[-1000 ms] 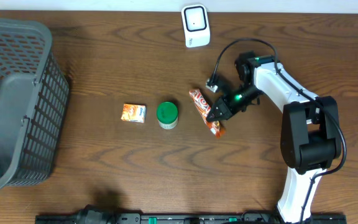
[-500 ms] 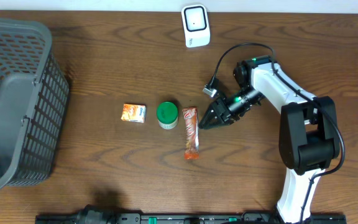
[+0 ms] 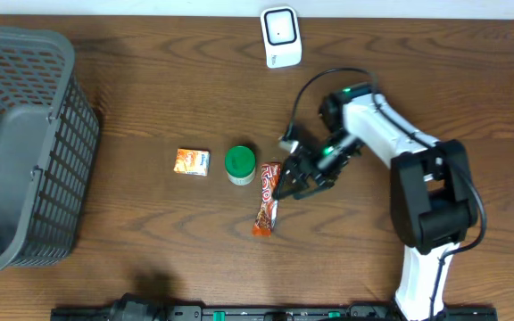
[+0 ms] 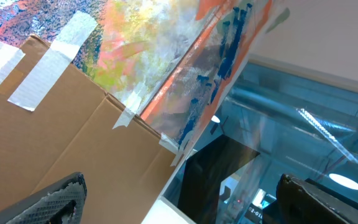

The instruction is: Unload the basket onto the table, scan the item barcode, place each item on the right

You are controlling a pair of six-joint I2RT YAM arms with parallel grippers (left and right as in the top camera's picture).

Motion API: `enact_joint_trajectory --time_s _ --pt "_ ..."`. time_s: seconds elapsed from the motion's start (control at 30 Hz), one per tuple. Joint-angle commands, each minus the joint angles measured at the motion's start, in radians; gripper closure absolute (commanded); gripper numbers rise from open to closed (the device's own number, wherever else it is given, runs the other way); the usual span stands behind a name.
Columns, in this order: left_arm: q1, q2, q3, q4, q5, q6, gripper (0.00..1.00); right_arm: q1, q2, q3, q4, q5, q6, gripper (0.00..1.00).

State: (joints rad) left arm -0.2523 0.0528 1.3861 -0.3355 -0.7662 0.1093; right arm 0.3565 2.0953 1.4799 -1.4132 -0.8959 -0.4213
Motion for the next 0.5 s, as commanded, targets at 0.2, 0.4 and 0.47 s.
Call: enact_joint_trajectory --time_s 0.2,0.4,0.47 --pt "0.000 -0.008 -0.001 0.004 -0.006 0.018 0.02 0.275 -0.055 0.009 0.154 0.700 0.559 0.01" --pt "0.000 -0.008 -0.001 0.004 -0.006 0.018 0.02 0.398 -0.209 0.009 0.135 0.869 0.715 0.01" --pt "0.000 -0.008 -0.001 0.004 -0.006 0.018 0.02 0.467 -0.251 0.009 0.139 0.990 0.742 0.01"
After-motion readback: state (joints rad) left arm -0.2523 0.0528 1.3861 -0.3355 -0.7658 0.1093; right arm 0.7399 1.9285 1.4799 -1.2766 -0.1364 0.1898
